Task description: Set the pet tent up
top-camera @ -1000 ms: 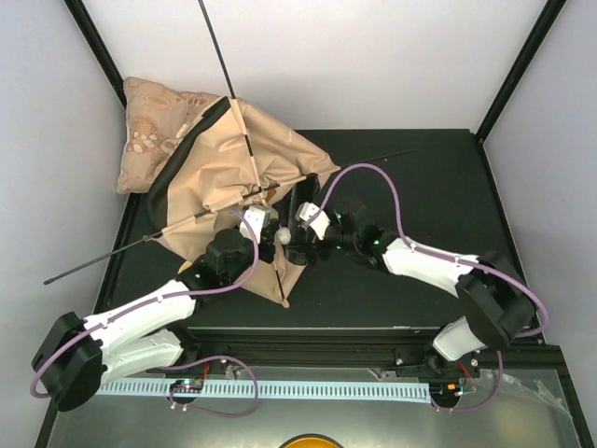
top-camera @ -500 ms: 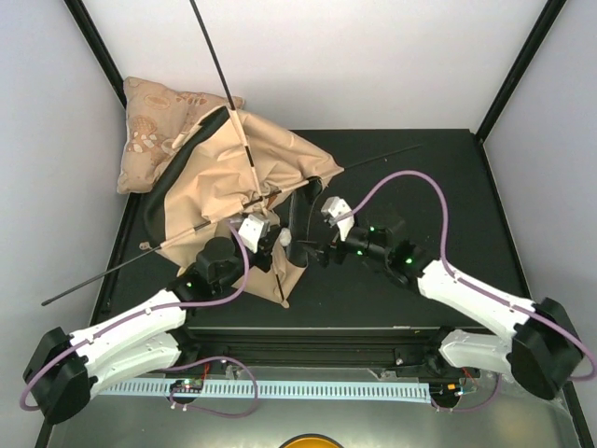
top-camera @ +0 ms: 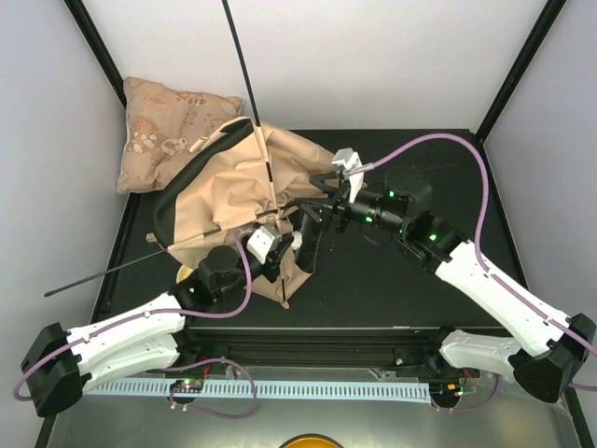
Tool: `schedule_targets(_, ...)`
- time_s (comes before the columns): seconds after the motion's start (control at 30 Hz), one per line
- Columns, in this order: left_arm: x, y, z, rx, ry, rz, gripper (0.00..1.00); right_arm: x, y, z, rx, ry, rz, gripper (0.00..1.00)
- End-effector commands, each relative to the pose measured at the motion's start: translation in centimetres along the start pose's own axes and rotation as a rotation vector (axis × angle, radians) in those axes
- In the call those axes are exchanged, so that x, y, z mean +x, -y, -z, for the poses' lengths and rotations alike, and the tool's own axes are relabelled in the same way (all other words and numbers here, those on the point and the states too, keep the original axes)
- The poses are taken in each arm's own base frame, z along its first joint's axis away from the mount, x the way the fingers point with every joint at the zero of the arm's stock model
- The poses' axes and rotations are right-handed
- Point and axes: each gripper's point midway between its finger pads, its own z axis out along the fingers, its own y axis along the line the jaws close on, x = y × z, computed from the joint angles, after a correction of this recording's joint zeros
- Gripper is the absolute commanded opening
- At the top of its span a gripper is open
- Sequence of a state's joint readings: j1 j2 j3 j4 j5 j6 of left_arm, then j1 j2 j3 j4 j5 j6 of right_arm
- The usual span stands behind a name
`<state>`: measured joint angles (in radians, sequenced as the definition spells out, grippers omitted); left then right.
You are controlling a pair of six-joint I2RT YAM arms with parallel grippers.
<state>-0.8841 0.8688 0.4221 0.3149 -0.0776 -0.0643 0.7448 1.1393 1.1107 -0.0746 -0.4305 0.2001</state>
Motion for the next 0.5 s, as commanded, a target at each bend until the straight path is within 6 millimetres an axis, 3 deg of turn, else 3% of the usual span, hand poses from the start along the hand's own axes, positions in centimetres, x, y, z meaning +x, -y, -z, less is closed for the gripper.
schedule_targets(0.0, 2.2, 0.3, 0.1, -0.005, -0.085, -0.09, 0.02, -2.6, -1.6, 0.4, -0.04, 0.01, -0.058, 0.72)
schedule_targets(0.13, 2.2, 1.1, -0.1, 0.017, -0.094, -0.095, 0.01, -4.0, -3.3, 0.3, -0.089, 0.024, -0.007, 0.7)
schedule_targets(0.27, 2.2, 1.6, -0.2, 0.026, -0.101, -0.1, 0.02, -5.1, -4.4, 0.0, -0.112, 0.037, 0.017, 0.63)
schedule_targets(0.47, 2.3, 1.8, -0.1, 0.016, -0.108, -0.109, 0.02, -6.5, -4.4, -0.9, -0.097, 0.039, 0.025, 0.48)
